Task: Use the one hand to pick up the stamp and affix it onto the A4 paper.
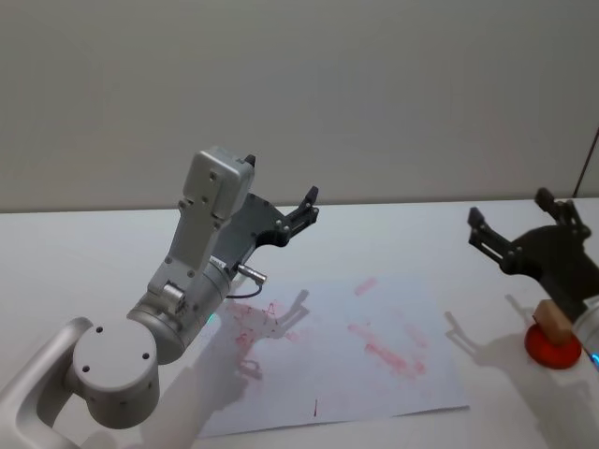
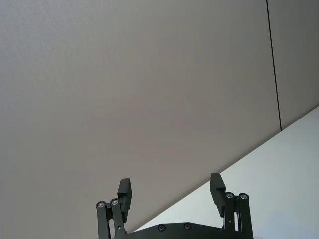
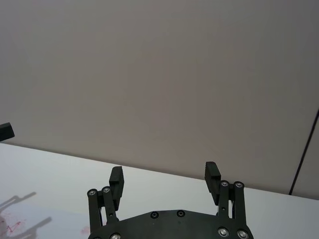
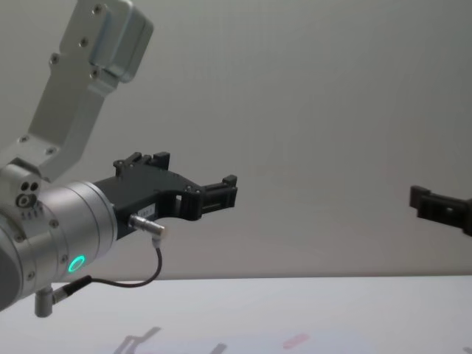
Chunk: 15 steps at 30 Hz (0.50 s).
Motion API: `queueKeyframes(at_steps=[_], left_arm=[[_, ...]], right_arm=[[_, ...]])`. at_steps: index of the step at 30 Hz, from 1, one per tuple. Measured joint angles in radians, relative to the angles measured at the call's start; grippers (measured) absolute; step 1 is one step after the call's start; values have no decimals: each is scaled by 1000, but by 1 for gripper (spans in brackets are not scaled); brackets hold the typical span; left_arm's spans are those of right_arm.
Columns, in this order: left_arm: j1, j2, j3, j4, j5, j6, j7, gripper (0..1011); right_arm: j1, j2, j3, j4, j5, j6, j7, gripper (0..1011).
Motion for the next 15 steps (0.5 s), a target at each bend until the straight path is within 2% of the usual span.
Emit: queueKeyframes(at_steps=[7,15], left_arm=[[0,0,0,0,0,0,0,1001],[0,0,0,0,0,0,0,1001]], right_arm=[[-56,51,36,-29,42,-10,-27,1001],[-186,156,119,-72,140,-14,-71,1001]])
